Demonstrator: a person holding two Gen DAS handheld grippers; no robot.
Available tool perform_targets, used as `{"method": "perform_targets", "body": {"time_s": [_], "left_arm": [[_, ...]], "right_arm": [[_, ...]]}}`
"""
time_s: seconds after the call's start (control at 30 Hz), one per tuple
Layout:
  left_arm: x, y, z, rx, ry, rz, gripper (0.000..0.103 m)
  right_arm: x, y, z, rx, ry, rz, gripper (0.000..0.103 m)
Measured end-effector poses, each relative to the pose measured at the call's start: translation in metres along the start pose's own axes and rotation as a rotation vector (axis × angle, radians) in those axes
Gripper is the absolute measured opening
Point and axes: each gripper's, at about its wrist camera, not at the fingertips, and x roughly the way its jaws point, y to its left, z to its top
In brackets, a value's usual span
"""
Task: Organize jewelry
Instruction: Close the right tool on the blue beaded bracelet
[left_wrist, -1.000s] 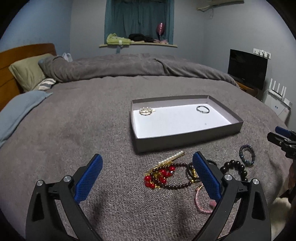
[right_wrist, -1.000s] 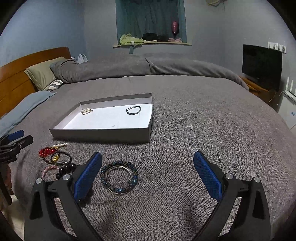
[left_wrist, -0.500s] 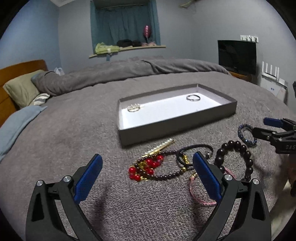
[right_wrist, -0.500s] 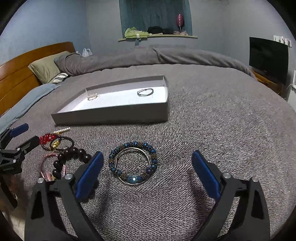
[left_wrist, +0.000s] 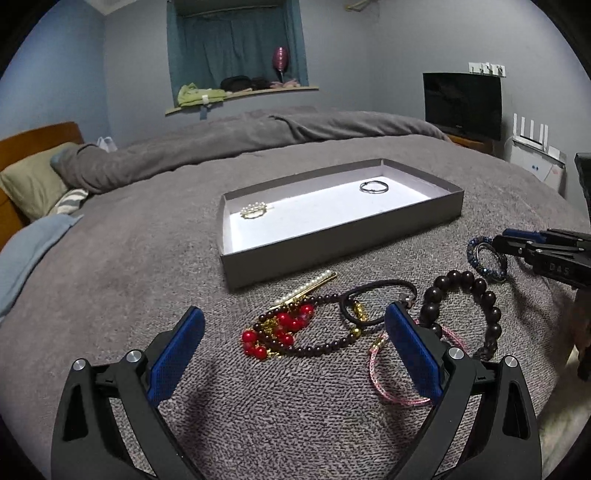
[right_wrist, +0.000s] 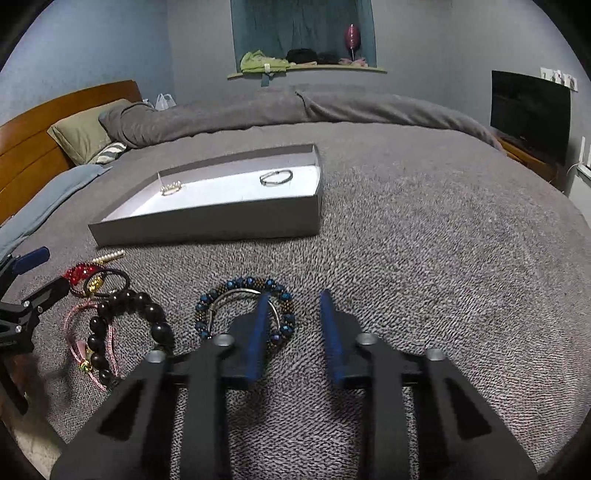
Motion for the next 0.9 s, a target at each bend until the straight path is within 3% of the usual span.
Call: {"method": "perform_targets", "body": {"time_s": [0.07,0.33,0.47,0.63,0.9], "left_arm": [[0.0,0.0,0.0,-0.002,0.003,-0.001,0.097],[0.004,0.002,-0.001,-0.004,0.019,0.0,0.097],[0.006,0.005,-0.002,-0.01,0.03,0.009,0.097],[0.006,0.008,-0.002,-0.023,0.027,0.005,0.097],[0.006,0.009,-0.002,-0.017,0.024,0.005,0.097]], "right_arm": [[0.002,0.001,0.0,-0.005,0.008,0.003,0.017],[0.011,-0.002,0.0,0.027,0.052,0.044,0.016],[0.003,-0.003,0.002,0.031,0.02,0.061,0.007],[-0.013,0.004,0.004,-0.014,-0.06,0.064,0.007],[-0.025,0.005,0.008,-0.002,-0.097,0.087,0.007]]}}
